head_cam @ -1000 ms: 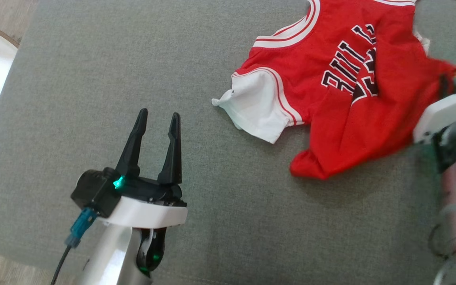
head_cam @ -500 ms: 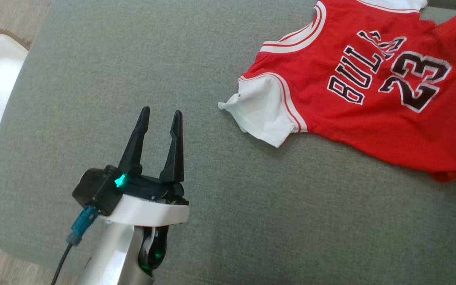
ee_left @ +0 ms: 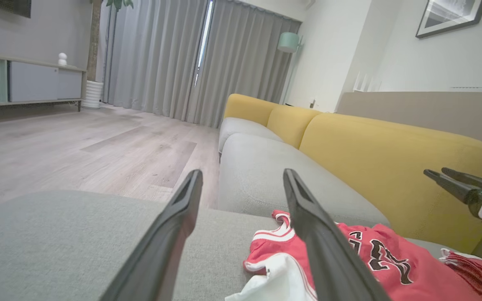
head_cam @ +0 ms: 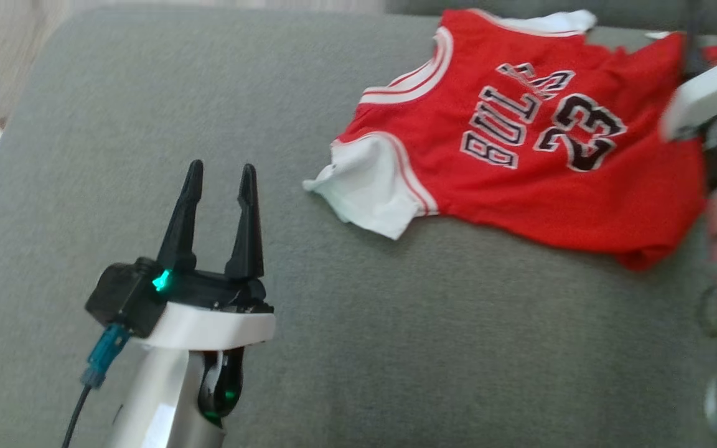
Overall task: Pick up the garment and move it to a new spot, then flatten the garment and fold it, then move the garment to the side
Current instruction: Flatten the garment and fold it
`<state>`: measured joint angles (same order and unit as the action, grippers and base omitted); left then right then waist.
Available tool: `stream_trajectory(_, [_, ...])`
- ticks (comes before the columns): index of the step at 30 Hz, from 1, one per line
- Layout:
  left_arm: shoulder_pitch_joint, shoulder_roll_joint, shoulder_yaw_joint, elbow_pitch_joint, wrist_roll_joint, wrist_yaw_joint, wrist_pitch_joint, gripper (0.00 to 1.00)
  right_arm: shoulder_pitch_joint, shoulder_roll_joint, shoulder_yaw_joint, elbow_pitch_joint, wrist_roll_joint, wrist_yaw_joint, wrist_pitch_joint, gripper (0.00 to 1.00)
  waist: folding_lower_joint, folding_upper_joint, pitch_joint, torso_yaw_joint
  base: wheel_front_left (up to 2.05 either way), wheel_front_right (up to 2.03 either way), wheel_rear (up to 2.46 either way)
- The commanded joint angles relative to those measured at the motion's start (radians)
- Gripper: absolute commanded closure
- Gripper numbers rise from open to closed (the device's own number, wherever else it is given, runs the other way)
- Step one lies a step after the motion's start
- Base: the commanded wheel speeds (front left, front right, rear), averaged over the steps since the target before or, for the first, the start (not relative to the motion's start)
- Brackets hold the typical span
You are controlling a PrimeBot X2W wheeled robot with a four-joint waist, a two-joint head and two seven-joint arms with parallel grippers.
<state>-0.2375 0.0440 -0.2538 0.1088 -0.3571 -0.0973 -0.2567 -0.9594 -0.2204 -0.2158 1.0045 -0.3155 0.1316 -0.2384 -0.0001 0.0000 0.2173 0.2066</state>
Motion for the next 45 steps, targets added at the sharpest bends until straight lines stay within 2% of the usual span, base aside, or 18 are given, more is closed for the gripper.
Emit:
stream_trajectory(1, [0.002, 0.006, 0.045, -0.040, 0.017, -0.004, -0.005, 0.00, 0.037, 0.046, 0.045, -0.062, 0.061, -0.001, -0.018, 0.00, 0.0001, 0.0000, -0.041, -0.045, 0.00, 0.00, 0.00])
stream_trajectory(3, [0.011, 0.006, 0.054, -0.043, 0.021, -0.005, -0.005, 0.00, 0.088, 0.084, 0.075, -0.118, 0.132, -0.001, -0.022, 0.00, 0.0001, 0.0000, -0.060, -0.068, 0.00, 0.00, 0.00])
stream_trajectory(8, [0.036, 0.006, 0.077, -0.047, 0.028, -0.003, -0.005, 0.00, 0.307, 0.147, 0.176, -0.362, 0.298, -0.001, -0.023, 0.00, 0.0001, 0.0000, -0.100, -0.122, 0.00, 0.00, 0.00])
stream_trajectory(9, [0.036, 0.006, 0.077, -0.047, 0.028, -0.003, -0.005, 0.00, 0.307, 0.147, 0.176, -0.362, 0.298, -0.001, -0.023, 0.00, 0.0001, 0.0000, -0.100, -0.122, 0.00, 0.00, 0.00])
stream_trajectory(14, [0.051, 0.006, 0.089, -0.041, 0.031, -0.003, -0.005, 0.00, 0.578, 0.167, 0.219, -0.585, 0.379, -0.001, -0.023, 0.00, 0.0001, 0.0000, -0.117, -0.159, 0.00, 0.00, 0.00])
stream_trajectory(16, [0.055, 0.006, 0.097, -0.033, 0.037, -0.003, -0.005, 0.00, 0.669, 0.169, 0.245, -0.635, 0.440, -0.001, -0.023, 0.00, 0.0001, 0.0000, -0.114, -0.176, 0.00, 0.00, 0.00])
stream_trajectory(20, [0.045, 0.006, 0.111, -0.009, 0.054, -0.006, -0.005, 0.00, 0.766, 0.170, 0.287, -0.718, 0.488, -0.001, -0.023, 0.00, 0.0001, 0.0000, -0.093, -0.207, 0.00, 0.00, 0.00])
stream_trajectory(26, [0.002, 0.006, 0.109, 0.036, 0.083, -0.013, -0.005, 0.00, 0.789, 0.170, 0.264, -0.785, 0.497, -0.001, -0.023, 0.00, 0.0001, 0.0000, -0.066, -0.243, 0.00, 0.00, 0.00])
stream_trajectory(32, [-0.104, 0.022, 0.083, 0.211, 0.139, -0.003, -0.003, 0.00, 0.773, 0.170, 0.264, -0.793, 0.503, -0.001, -0.023, 0.00, 0.0001, 0.0000, -0.025, -0.275, 0.00, 0.00, 0.00])
stream_trajectory(39, [-0.259, 0.081, 0.096, 0.462, 0.200, 0.082, 0.135, 0.00, 0.749, 0.170, 0.283, -0.803, 0.521, -0.001, -0.023, 0.00, 0.0001, 0.0000, 0.034, -0.321, 0.00, 0.00, 0.00])
stream_trajectory(45, [-0.297, 0.093, 0.088, 0.601, 0.194, 0.080, 0.237, 0.00, 0.748, 0.170, 0.281, -0.807, 0.538, -0.001, -0.023, 0.00, 0.0001, 0.0000, 0.049, -0.339, 0.00, 0.00, 0.00])
